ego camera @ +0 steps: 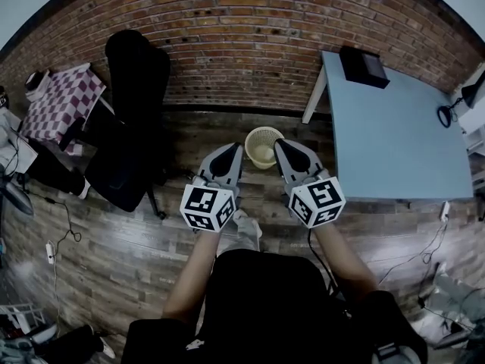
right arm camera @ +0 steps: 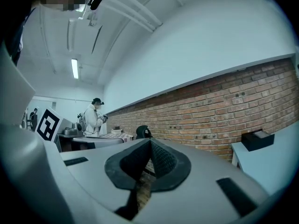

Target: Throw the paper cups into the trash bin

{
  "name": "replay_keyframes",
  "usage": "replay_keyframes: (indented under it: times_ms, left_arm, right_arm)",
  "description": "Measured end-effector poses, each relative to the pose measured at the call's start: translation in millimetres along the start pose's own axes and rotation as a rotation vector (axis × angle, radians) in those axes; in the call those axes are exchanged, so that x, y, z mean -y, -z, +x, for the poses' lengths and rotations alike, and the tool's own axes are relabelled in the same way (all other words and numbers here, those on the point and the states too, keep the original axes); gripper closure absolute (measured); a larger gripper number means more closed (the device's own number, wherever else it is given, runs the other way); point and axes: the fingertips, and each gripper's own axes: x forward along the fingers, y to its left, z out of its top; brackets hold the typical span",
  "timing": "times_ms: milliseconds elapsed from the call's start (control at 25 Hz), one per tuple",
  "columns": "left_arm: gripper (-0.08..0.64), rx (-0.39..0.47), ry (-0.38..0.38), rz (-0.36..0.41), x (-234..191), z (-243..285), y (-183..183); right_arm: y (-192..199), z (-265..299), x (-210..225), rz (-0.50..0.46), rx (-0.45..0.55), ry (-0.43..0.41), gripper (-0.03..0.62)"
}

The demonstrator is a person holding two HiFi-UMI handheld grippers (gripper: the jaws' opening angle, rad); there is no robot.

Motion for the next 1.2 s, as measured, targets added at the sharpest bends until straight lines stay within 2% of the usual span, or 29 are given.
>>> replay_keyframes:
  times_ms: [400,1200]
  left_arm:
    - [0.551,0.011,-0.003,0.034,18,-17,-3]
    - [0.551,0.006,0.047,0.078,77,-45,-3]
  right_arm:
    - [-4,-18,-12,0.000,0.025,-0.010,0.588]
    - [-10,-76,-28,-0.007,0.047,-0.011,0.589]
